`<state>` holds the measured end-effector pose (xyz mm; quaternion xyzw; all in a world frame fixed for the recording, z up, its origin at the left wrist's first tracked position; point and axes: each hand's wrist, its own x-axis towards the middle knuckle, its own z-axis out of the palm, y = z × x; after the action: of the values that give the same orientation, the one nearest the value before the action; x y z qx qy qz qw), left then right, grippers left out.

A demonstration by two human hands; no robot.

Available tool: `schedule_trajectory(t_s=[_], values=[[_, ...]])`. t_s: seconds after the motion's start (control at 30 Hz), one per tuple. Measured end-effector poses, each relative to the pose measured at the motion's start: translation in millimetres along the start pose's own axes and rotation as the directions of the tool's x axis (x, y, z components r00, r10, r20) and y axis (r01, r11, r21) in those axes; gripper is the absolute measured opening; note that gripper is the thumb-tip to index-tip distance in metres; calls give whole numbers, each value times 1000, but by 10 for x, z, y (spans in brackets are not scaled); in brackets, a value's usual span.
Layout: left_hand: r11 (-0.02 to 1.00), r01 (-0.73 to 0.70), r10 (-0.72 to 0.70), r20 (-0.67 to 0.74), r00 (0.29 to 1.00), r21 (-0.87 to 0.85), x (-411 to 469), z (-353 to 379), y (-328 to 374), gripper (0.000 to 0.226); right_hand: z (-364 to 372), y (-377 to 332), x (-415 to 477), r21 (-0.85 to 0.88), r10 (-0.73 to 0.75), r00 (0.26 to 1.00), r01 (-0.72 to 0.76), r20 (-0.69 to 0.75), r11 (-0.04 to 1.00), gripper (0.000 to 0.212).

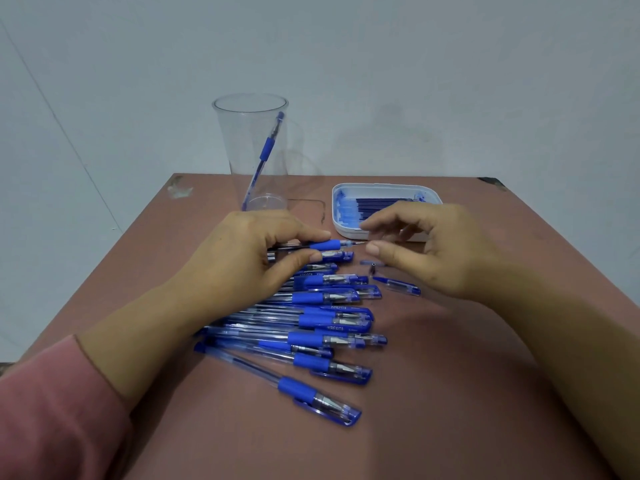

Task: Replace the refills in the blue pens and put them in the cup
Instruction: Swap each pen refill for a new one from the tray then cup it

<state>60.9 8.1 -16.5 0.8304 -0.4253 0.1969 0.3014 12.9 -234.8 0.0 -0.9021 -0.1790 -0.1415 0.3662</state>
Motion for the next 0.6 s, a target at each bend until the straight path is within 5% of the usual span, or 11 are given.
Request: schedule_trajectory(t_s=[0.2,0.47,0.6], values=[[1000,-17,17,-1,1000,2,3,1,-4,27,153,-9,33,5,-80,997,79,13,997,15],[1000,-26,26,-13,1000,9,3,2,-24,25,36,7,-1,89,-6,999,1,51,996,27],[999,-29,29,9,1000,15,2,-1,-21,26,69,1,13,20,-13,999,12,42,1000,16]])
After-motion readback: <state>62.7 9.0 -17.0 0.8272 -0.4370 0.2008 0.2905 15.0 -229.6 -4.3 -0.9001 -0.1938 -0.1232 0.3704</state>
